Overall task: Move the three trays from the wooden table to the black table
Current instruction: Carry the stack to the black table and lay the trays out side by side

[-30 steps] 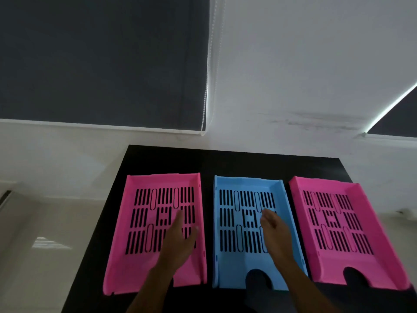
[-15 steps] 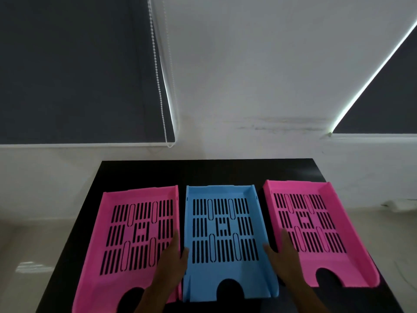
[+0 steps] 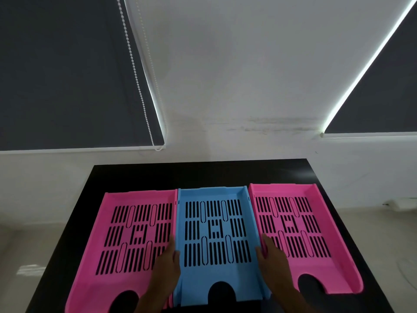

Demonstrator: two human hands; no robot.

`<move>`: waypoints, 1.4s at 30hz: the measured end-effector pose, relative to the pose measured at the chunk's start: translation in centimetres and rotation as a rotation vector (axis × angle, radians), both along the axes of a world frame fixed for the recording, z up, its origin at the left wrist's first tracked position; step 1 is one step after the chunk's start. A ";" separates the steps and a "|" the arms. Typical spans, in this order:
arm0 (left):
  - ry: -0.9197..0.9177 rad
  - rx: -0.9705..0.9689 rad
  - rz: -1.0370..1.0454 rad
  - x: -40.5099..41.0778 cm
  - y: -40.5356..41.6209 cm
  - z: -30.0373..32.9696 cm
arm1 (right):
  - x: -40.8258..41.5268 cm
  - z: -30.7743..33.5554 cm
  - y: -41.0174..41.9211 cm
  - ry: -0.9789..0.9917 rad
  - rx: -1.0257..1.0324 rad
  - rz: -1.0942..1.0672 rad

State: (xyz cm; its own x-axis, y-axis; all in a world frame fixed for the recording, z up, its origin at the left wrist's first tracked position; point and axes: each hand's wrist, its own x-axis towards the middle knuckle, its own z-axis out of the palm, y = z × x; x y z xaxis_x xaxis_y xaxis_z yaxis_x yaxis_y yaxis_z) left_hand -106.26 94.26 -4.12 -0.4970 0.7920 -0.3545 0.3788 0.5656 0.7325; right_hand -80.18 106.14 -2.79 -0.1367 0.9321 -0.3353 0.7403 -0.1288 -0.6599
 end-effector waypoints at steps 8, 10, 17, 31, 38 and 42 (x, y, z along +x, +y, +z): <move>0.019 0.014 0.008 0.4 0.2 -0.4 | 0.4 -0.2 0.3 0.007 0.022 0.024; 0.013 0.003 0.012 0.2 0.2 -0.7 | 0.5 -0.6 0.4 0.001 0.036 0.025; -0.008 0.013 0.013 0.3 0.6 -0.6 | 0.5 -1.1 0.6 -0.005 0.059 0.009; -0.007 0.012 -0.007 -1.4 4.7 -0.9 | -0.8 -1.3 4.5 -0.015 0.084 0.003; 0.002 0.013 -0.032 -3.2 8.2 -1.2 | -2.3 -1.6 7.2 -0.013 0.081 -0.021; 0.000 0.013 -0.019 -3.4 9.0 -1.4 | -2.9 -1.1 7.9 -0.022 0.088 -0.020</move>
